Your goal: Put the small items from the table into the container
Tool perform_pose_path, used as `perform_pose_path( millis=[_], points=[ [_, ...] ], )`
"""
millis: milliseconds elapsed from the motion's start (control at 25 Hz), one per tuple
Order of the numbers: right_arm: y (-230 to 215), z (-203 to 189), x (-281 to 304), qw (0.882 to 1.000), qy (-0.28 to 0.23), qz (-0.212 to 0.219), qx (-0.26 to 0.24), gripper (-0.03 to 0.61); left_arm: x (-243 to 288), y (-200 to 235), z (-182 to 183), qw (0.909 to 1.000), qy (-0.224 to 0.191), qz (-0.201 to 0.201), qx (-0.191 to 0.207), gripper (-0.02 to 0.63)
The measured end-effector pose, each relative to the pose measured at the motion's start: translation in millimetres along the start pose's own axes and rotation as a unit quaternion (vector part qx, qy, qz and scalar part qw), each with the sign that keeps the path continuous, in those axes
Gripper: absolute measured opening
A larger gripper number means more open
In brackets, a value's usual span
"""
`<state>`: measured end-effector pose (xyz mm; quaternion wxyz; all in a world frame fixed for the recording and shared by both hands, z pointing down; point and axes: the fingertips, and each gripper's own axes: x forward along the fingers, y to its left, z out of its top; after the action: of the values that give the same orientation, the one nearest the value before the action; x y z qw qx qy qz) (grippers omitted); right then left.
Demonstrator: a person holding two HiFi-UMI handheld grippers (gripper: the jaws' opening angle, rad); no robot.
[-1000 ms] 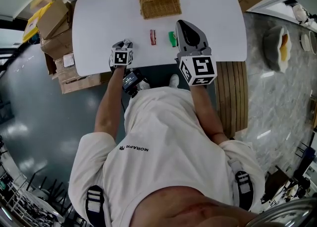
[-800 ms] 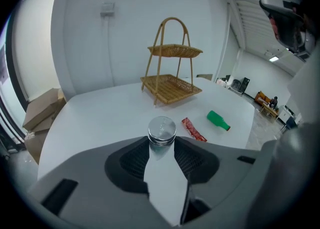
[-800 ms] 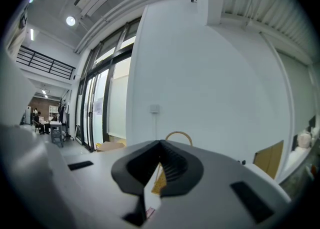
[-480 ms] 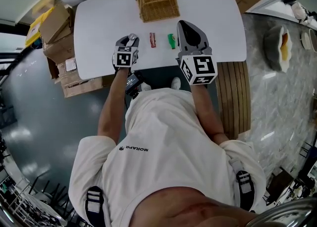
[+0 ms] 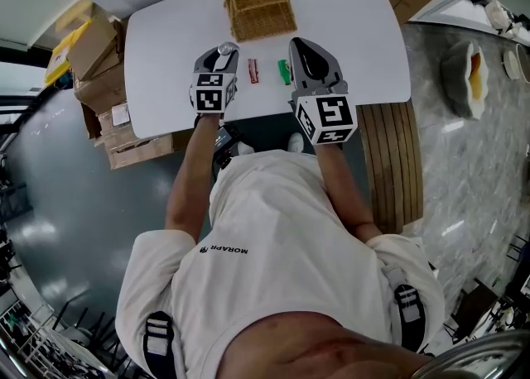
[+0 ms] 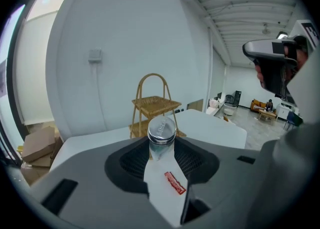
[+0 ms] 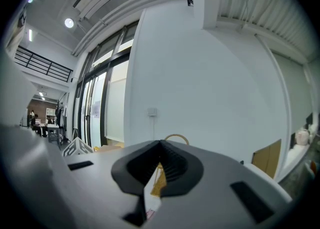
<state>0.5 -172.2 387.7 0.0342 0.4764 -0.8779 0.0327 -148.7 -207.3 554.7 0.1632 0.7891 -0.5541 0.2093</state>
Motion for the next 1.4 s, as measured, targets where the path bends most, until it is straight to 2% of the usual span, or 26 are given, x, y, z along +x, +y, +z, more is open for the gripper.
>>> perform_pose_path(
  millis=[520,680,1040,1400],
  points=[
    [-9,-3,-9,1.0,0.0,-0.01,-0.001,0.005,-3,-17,75,0.9961,-0.088,0.006,-0.001,0.16],
    [-14,-3,-11,1.0,-0.002,-0.016,0.0,0.005,3,-22,96,0.9943,-0.107,-0.005,-0.002,0.16],
    [-29,7,-17,0.999,-0.015,-0.031,0.001,0.005,41,-10,124,0.9931,-0.115,0.019,-0.008,0.16],
    [-38,15,-19,0.999,-0.023,-0.036,0.008,0.005,83,8,113,0.9972,-0.068,0.029,-0.012,0.16]
  ],
)
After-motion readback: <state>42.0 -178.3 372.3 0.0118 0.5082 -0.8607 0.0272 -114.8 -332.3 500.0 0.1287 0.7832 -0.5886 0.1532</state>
